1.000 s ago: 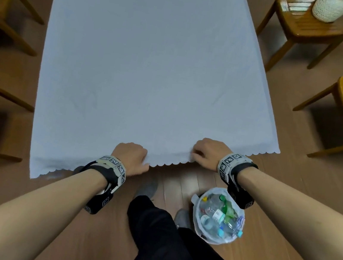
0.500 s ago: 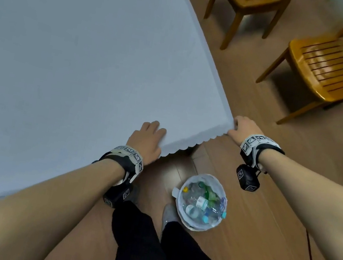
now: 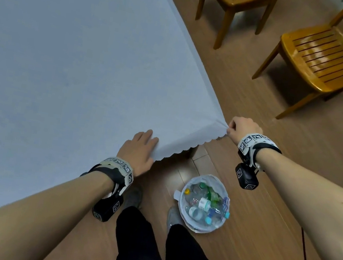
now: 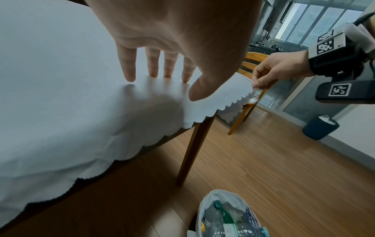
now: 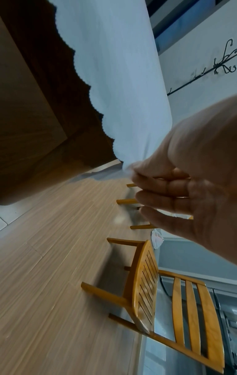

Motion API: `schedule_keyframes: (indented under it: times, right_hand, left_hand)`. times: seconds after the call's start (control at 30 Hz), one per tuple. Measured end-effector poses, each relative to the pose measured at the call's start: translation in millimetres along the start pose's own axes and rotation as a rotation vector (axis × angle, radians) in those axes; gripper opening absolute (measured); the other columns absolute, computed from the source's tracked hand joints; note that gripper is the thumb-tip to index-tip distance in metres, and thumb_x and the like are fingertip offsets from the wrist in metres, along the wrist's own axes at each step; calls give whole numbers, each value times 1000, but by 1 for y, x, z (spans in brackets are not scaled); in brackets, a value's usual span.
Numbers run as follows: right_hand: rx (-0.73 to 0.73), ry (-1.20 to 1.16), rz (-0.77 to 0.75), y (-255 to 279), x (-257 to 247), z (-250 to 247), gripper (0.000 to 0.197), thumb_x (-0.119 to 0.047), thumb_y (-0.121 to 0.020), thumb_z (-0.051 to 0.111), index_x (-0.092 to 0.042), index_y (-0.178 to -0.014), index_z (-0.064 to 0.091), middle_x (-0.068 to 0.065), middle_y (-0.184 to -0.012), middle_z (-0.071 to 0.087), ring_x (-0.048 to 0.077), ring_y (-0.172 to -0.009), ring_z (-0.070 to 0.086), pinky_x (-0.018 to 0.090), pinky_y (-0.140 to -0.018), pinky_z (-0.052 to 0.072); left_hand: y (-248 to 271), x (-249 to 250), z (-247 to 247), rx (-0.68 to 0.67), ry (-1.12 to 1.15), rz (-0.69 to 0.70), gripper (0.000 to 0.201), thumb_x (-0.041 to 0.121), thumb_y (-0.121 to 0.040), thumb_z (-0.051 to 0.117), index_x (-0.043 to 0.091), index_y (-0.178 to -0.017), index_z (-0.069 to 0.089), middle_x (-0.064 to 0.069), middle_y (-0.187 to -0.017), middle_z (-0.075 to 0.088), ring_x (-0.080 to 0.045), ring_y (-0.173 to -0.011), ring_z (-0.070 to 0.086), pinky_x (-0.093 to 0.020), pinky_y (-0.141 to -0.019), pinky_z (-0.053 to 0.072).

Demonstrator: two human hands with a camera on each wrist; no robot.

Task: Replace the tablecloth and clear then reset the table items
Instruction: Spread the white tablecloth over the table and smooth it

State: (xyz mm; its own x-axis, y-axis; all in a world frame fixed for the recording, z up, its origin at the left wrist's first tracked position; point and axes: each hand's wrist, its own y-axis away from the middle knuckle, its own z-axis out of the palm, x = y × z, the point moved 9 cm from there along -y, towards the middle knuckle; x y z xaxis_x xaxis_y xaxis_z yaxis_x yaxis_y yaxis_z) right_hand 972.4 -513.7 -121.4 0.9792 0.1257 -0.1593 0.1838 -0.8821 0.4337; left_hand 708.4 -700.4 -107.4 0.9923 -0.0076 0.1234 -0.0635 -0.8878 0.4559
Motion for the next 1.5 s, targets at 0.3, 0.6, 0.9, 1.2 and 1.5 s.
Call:
schedule_keyframes:
  times: [0.3,0.6,0.9,1.2,1.5]
  right_hand:
    - [-64,40,46,4,-21,6,31,-26,-84,61,-6,-107,53,14,-111,56,34,-93,59,39,-70,50]
    - [106,-35,-279,43,-175,-14,62,-4,-86,50,-8,-146,33,11,-150,30,30,-137,28,45,-102,41]
    - [-31,97,-631,128,-391,82,60,-12,-87,53,-11,-145,37,10,-151,30,30,-135,33,44,-100,44]
    - [-64,167,-824,220,-534,185,58,-14,-84,52,-13,-141,41,6,-149,36,30,-134,38,40,-102,43]
    - [-16,251,-828,254,-556,224,62,-17,-86,54,-8,-144,35,12,-157,22,32,-142,26,42,-109,36]
  left_hand:
    - [34,-3,10,-5,80,-6,58,25,-88,52,16,-143,35,-7,-157,20,-27,-138,29,-41,-101,42]
    - [108,-122,6,6,267,-304,52,22,-91,49,17,-142,40,-3,-146,38,-24,-128,42,-38,-98,42]
    - [285,-305,59,-3,253,-715,55,20,-88,49,17,-141,39,-3,-143,39,-25,-129,39,-42,-98,42]
    - [380,-408,152,-78,351,-870,48,35,-83,63,10,-122,49,-9,-125,48,-26,-115,48,-37,-82,42]
    - [372,-431,189,-10,495,-782,32,28,-89,55,17,-59,53,-1,-64,59,-25,-62,57,-26,-55,39]
